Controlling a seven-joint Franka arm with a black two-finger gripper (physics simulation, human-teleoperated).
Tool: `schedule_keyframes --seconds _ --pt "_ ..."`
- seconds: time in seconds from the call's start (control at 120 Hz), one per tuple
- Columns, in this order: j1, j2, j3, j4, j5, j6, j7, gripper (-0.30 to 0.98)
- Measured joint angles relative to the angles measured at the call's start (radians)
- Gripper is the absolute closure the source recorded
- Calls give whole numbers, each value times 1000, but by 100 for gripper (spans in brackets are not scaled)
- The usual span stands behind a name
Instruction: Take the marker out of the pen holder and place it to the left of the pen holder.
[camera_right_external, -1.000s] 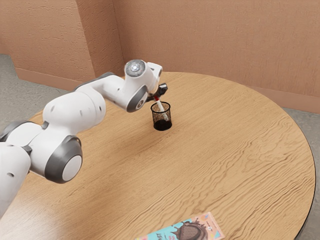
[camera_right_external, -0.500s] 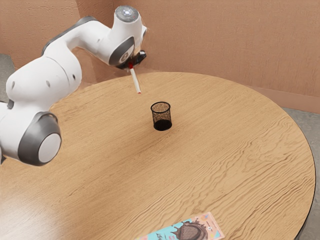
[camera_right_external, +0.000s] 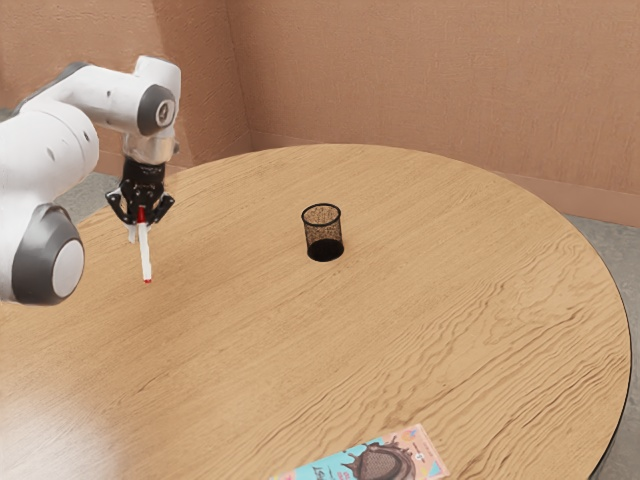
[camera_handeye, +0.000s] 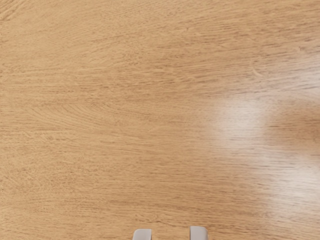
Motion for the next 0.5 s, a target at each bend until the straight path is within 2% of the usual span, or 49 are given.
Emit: schedule_keyframes --seconds 0.192,0.4,0.5 --pt "12 116 2 16 64 -53 45 75" --pt "18 155 -1 37 88 -67 77 75" --pt "16 156 -4 34 88 -64 81 59"
